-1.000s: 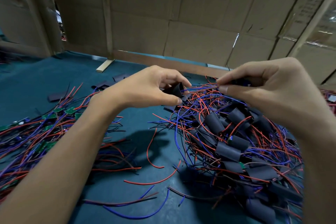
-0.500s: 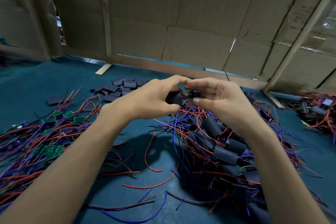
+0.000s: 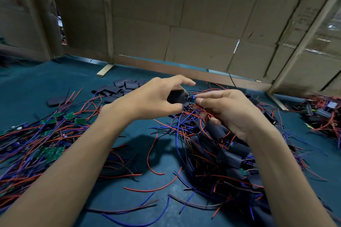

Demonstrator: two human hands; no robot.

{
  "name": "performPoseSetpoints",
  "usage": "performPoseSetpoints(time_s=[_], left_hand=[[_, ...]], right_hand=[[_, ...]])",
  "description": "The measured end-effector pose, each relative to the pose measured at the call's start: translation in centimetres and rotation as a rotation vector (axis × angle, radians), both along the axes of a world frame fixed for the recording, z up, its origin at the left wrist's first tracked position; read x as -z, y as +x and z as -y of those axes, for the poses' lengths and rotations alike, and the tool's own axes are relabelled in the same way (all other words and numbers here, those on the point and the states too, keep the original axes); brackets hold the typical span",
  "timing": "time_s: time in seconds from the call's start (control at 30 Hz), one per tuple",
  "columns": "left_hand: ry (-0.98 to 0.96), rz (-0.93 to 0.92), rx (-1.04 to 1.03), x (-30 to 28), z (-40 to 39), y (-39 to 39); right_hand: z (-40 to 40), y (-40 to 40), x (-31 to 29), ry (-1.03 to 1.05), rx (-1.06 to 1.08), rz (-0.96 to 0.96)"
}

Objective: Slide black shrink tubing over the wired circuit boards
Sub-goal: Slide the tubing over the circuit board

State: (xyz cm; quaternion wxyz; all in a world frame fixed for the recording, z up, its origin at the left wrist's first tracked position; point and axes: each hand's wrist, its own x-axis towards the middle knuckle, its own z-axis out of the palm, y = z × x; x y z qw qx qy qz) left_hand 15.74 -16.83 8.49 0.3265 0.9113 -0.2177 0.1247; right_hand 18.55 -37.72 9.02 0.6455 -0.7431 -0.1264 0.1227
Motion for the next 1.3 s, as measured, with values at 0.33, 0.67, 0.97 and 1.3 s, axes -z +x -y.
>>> performPoseSetpoints(time_s=[0.33, 0.67, 0.97, 1.3], left_hand=[[-0.004, -0.029, 0.057, 0.2, 0.7, 0.1], [-0.057, 0.061, 0.11, 0.9, 1.6, 0.6], [-0.207, 0.019, 0.013, -0.6, -1.0, 0.3], [0.463, -0.873, -0.538, 2.0, -10.3, 0.8]], right_hand=[[-0.7, -0.3, 0.0, -0.094, 0.048, 0.29], [-0.8, -0.4, 0.1, -0.012, 0.071, 0.193], [2.0, -1.2, -3.2, -0.081, 0.116, 0.262], [12.0, -2.7, -5.9, -0.939, -0.033, 0.007]])
